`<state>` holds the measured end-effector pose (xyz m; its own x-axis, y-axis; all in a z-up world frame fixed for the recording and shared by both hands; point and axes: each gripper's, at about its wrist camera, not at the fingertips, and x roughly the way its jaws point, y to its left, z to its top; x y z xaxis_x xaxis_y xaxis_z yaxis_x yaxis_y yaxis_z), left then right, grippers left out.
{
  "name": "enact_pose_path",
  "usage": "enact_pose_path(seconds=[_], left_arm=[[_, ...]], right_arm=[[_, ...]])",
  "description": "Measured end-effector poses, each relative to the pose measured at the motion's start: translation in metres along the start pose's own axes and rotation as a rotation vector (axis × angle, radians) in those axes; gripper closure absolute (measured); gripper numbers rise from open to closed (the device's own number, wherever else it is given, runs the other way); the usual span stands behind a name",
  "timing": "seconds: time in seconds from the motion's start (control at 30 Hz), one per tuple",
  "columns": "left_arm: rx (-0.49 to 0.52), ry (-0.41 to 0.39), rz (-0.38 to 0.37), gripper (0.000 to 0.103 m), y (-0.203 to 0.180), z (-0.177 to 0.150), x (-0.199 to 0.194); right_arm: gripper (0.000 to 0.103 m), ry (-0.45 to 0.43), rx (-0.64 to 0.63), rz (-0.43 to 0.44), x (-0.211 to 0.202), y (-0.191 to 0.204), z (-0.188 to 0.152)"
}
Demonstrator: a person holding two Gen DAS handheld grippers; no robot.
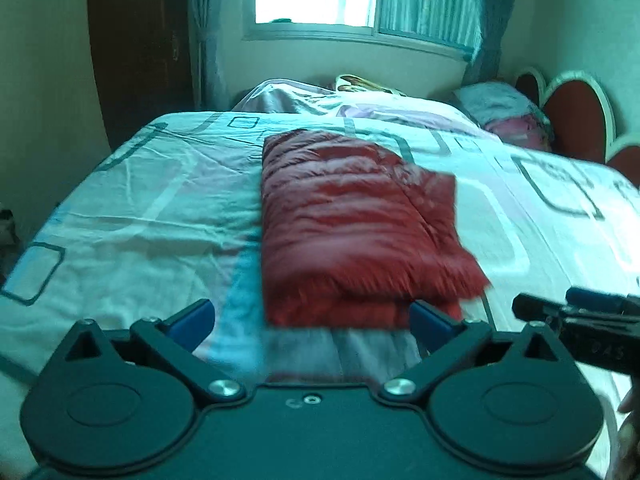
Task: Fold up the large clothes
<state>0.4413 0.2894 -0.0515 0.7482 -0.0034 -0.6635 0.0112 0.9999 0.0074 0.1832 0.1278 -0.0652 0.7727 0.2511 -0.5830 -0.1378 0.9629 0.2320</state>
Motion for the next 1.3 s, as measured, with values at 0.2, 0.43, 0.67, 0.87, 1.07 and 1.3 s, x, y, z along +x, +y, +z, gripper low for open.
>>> enact_pose_path(seconds=[0.2, 0.43, 0.67, 0.87, 1.07, 1.3], left_arm=[[-0.002, -0.081, 0.012, 0.0, -0.023, -0.037, -0.07], [-0.026, -0.075, 0.04, 0.0, -0.031, -0.055, -0.128], [-0.05, -0.135, 0.082, 0.0, -0.032, -0.063, -0.178], [-0.059, -0.168, 0.068, 0.0, -0.036, -0.062, -0.201], [-0.053, -0.176, 0.07, 0.0, -0.04, -0.064, -0.207], [-0.055, -0.182, 0.081, 0.0, -0.041, -0.065, -0.209]], right_arm=[[0.021, -0.023, -0.022, 0.006, -0.076, -0.002, -0.031], [0.005, -0.102, -0.056, 0.011, -0.149, 0.009, -0.048], [0.005, -0.236, -0.066, -0.001, -0.208, 0.028, -0.053], [0.004, -0.298, -0.077, -0.002, -0.235, 0.034, -0.057], [0.004, -0.299, -0.068, -0.004, -0.244, 0.029, -0.06], [0.004, -0.301, -0.069, -0.007, -0.249, 0.027, -0.061]])
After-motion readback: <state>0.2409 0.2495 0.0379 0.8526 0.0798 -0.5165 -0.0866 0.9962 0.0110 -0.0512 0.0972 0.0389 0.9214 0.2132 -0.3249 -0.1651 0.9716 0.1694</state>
